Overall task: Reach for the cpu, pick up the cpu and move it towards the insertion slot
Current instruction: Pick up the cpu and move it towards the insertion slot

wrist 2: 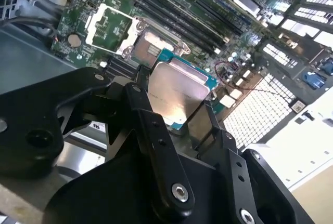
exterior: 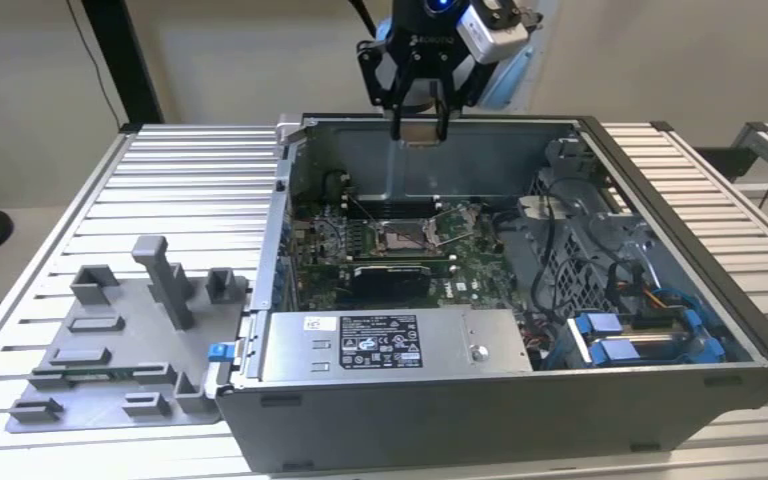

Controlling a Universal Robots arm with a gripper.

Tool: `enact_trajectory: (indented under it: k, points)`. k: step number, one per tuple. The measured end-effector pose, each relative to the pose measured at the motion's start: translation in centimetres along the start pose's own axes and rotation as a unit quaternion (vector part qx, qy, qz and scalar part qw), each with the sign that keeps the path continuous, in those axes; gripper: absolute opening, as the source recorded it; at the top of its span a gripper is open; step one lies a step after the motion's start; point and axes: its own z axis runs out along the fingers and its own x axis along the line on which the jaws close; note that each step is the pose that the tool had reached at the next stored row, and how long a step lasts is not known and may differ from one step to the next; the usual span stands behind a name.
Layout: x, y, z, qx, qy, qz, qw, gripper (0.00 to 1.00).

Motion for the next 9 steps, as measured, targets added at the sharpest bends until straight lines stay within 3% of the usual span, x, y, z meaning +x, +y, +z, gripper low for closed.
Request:
enact_trajectory:
  k: [9]
  points:
    - [-0.82,1.57,0.33,0.0000,0.0000,0.002,1.00000,0.00]
